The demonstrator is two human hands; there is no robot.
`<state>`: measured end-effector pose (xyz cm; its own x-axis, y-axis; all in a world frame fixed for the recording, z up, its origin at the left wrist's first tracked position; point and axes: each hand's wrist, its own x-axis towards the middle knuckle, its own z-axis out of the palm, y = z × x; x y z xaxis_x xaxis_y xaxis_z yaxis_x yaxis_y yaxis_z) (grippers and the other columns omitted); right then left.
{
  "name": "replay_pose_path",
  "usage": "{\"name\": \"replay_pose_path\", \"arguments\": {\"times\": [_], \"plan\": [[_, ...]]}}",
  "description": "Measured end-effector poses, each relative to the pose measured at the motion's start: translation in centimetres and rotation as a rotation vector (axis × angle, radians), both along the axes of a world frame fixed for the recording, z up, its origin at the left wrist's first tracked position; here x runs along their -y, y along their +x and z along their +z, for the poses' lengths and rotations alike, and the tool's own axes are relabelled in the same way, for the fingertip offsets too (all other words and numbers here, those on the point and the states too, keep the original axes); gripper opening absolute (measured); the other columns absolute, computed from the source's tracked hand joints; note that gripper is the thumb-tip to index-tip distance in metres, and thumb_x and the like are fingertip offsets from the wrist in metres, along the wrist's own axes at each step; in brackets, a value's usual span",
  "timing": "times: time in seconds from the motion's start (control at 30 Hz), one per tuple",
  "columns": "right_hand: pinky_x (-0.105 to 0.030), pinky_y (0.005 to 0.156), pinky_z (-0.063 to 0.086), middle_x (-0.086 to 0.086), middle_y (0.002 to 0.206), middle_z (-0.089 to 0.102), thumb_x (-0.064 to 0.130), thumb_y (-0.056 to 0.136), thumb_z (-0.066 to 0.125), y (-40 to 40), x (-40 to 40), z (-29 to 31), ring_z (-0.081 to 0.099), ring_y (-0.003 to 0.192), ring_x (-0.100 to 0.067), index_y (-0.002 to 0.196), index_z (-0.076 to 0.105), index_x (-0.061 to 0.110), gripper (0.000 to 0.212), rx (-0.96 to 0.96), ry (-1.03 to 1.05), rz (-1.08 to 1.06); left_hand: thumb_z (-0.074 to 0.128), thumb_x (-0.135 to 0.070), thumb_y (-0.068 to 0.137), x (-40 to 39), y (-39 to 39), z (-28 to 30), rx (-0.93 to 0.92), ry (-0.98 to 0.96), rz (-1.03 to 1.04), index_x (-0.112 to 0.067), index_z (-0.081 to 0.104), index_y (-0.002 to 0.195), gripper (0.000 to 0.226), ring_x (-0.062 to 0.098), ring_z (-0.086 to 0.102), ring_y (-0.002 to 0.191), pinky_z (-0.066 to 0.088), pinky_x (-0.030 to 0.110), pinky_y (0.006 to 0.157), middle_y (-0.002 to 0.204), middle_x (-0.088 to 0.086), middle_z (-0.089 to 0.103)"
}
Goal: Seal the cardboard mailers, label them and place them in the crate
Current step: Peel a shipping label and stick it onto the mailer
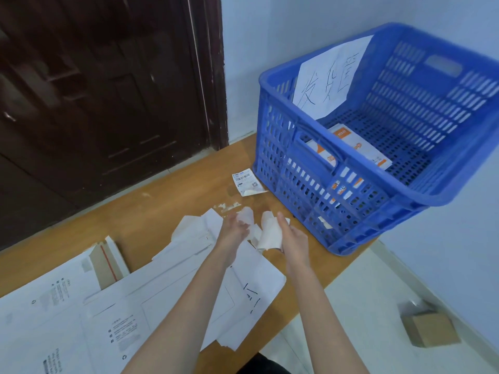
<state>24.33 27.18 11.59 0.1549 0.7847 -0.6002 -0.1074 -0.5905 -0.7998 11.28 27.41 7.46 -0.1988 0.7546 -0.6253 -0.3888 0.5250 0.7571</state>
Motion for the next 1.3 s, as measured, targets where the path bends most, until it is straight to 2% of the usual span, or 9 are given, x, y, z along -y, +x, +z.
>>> {"name": "replay_pose_path", "arguments": {"times": [0.13, 0.23, 0.33, 0.5, 0.73, 0.87, 1.0, 1.17, 1.3], "plan": [[-0.019, 0.057, 0.043, -0.004, 0.088, 0.065, 0.044, 0.088, 0.063, 0.3, -0.3, -0.3, 0.059, 0.077, -0.012, 0.091, 0.066, 0.011, 0.033, 0.033, 0.026, 0.021, 0.051, 0.005, 0.092, -0.4, 0.5, 0.5, 0.014, 0.044, 0.021, -0.020, 0.040, 0.137, 0.052, 0.021, 0.050, 0.112, 0.045, 0.026, 0.089, 0.129, 0.011, 0.044], [-0.019, 0.060, 0.044, -0.004, 0.087, 0.067, 0.045, 0.087, 0.063, 0.4, -0.5, -0.6, 0.060, 0.078, -0.012, 0.080, 0.066, 0.015, 0.031, 0.086, 0.065, 0.049, 0.054, -0.014, 0.093, -0.5, 0.6, 1.0, -0.082, 0.074, -0.127, -0.029, 0.058, 0.126, 0.036, 0.011, 0.043, 0.121, 0.031, 0.027, 0.099, 0.132, -0.006, 0.047], [-0.022, 0.062, 0.043, -0.001, 0.076, 0.065, 0.047, 0.087, 0.062, 0.2, -0.5, -0.7, 0.059, 0.073, -0.012, 0.066, 0.061, 0.018, 0.036, 0.165, 0.095, 0.065, 0.048, -0.031, 0.097, -0.4, 0.4, 1.0, -0.052, 0.060, -0.251, -0.029, 0.060, 0.126, 0.032, 0.007, 0.038, 0.120, 0.024, 0.032, 0.104, 0.132, -0.012, 0.046], [-0.024, 0.056, 0.030, 0.001, 0.056, 0.040, 0.053, 0.084, 0.062, 0.1, -0.2, -0.9, 0.038, 0.057, -0.012, 0.056, 0.039, 0.015, 0.053, 0.231, 0.135, 0.065, 0.047, -0.012, 0.098, -1.0, 0.5, 0.5, 0.133, 0.010, -0.016, -0.006, 0.044, 0.135, 0.037, 0.024, 0.053, 0.121, 0.044, 0.031, 0.094, 0.131, 0.011, 0.054], [-0.024, 0.053, 0.026, 0.009, 0.046, 0.031, 0.046, 0.086, 0.063, 1.0, -0.1, -0.4, 0.032, 0.050, -0.009, 0.051, 0.032, 0.018, 0.055, 0.246, 0.156, 0.046, 0.048, -0.025, 0.099, -1.4, 1.5, 1.2, 0.063, 0.083, -0.184, -0.012, 0.053, 0.134, 0.038, 0.017, 0.055, 0.109, 0.044, 0.032, 0.103, 0.122, 0.004, 0.057], [-0.023, 0.054, 0.027, 0.007, 0.049, 0.037, 0.051, 0.084, 0.064, 1.0, 0.1, -1.0, 0.036, 0.052, -0.010, 0.051, 0.036, 0.017, 0.054, 0.276, 0.165, 0.070, 0.044, -0.037, 0.100, -1.0, 1.3, 2.0, -0.063, 0.095, -0.283, -0.028, 0.048, 0.140, 0.041, 0.018, 0.037, 0.137, 0.027, 0.035, 0.114, 0.149, -0.005, 0.039], [-0.020, 0.053, 0.028, 0.012, 0.040, 0.037, 0.052, 0.085, 0.062, 0.3, 0.4, -1.0, 0.037, 0.049, -0.005, 0.048, 0.038, 0.019, 0.055, 0.336, 0.178, 0.130, 0.043, -0.042, 0.098, -0.6, 0.8, 2.2, -0.050, 0.109, -0.290, -0.032, 0.051, 0.136, 0.040, 0.020, 0.018, 0.145, 0.016, 0.039, 0.116, 0.154, -0.006, 0.030], [-0.022, 0.053, 0.027, 0.011, 0.044, 0.034, 0.055, 0.085, 0.060, -0.3, 0.6, -1.2, 0.034, 0.048, -0.008, 0.050, 0.037, 0.020, 0.054, 0.421, 0.220, 0.198, 0.047, -0.044, 0.096, -0.3, 0.5, 2.2, -0.025, 0.039, -0.267, -0.028, 0.042, 0.143, 0.050, 0.022, 0.026, 0.143, 0.024, 0.037, 0.115, 0.155, -0.001, 0.028], [-0.023, 0.053, 0.028, 0.008, 0.050, 0.036, 0.059, 0.086, 0.056, -0.6, 0.8, -1.3, 0.034, 0.050, -0.009, 0.054, 0.040, 0.021, 0.052, 0.518, 0.271, 0.257, 0.052, -0.051, 0.091, -0.3, 0.9, 2.0, -0.222, -0.009, -0.289, -0.036, 0.044, 0.138, 0.050, 0.019, 0.038, 0.134, 0.033, 0.034, 0.109, 0.147, -0.007, 0.039]]}}
